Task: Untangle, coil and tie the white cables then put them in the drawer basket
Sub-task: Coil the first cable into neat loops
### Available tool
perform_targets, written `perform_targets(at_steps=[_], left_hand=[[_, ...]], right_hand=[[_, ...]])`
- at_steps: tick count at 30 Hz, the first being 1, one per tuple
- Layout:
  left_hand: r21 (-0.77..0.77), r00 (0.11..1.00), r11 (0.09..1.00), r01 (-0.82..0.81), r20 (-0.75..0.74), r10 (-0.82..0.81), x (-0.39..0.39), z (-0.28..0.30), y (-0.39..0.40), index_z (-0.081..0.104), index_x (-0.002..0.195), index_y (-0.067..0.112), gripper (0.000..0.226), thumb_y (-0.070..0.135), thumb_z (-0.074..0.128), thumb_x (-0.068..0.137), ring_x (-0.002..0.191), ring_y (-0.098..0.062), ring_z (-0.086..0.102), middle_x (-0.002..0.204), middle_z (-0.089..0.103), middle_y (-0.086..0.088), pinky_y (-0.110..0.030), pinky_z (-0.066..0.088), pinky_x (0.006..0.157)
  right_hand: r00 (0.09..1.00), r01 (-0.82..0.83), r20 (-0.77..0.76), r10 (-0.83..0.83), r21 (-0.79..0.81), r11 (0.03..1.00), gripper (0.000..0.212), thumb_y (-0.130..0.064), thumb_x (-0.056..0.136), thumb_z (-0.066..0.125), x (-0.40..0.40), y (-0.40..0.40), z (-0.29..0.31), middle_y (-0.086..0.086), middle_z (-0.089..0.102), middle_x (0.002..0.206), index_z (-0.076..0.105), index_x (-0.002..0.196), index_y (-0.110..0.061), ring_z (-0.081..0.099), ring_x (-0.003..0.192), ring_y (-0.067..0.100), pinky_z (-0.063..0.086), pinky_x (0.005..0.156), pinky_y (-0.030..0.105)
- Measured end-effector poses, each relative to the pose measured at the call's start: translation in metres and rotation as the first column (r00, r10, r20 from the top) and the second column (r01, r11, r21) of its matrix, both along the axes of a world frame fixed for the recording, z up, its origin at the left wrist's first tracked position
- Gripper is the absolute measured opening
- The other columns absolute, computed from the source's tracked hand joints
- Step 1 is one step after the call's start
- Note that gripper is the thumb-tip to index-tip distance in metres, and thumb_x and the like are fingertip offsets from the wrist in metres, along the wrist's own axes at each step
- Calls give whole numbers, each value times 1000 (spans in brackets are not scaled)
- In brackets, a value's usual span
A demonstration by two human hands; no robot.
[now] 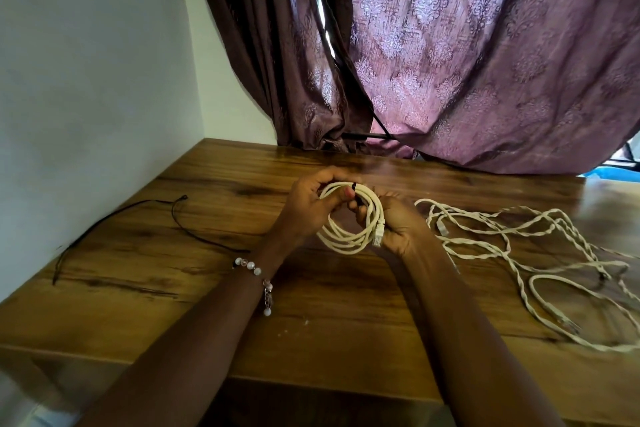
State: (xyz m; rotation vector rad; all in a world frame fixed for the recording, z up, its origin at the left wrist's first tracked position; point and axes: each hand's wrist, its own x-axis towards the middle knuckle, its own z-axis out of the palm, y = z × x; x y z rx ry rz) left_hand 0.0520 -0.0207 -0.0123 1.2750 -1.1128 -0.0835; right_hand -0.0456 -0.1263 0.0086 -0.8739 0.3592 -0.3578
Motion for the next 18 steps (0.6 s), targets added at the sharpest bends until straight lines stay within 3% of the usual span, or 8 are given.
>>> perform_targets(at_steps=[2,5,8,10,13,18], left_hand=[[4,994,999,50,-101,-49,-2,2,1,65,94,-1,10,-4,63,85,84,-26,64,93,70,-15,-29,54,75],[22,983,995,94,-162,-89,0,6,4,65,85,10,19,-8,66,79,77,-6,66,80,73,6,-18,53,69],[48,983,995,91,-166,-82,4,6,8,66,82,11,26,-12,72,71,78,-7,69,81,74,6,-19,54,70],[52,976,993,104,-196,-92,3,6,9,63,80,7,27,-16,72,68,76,-7,70,80,74,5,-19,54,68],[62,971,992,112,-220,-96,3,6,10,61,80,5,29,-18,73,66,70,-6,68,75,73,5,-18,53,64],[72,969,992,107,-230,-87,1,8,11,60,88,9,38,-12,78,62,71,-9,66,76,72,3,-21,54,65]], right_hand=[[999,44,8,-43,-204,978,21,10,92,41,-2,2,2,14,59,49,59,82,4,56,37,13,47,35,18],[990,142,52,-134,-467,873,25,19,85,48,-4,1,2,13,63,54,60,71,2,58,40,16,50,39,22],[983,181,100,-153,-661,728,30,19,84,51,-5,-5,1,2,65,55,63,68,-3,59,45,13,53,46,23],[980,189,116,-161,-796,576,34,16,85,52,-6,-12,0,-5,67,58,65,68,-10,60,52,8,51,51,22],[976,203,145,-162,-872,445,36,17,84,53,-7,-16,0,-7,68,64,67,69,-13,61,57,2,49,55,18],[970,244,218,-110,-837,489,21,7,84,63,-9,-16,1,0,70,71,70,75,-11,64,63,9,53,60,23]])
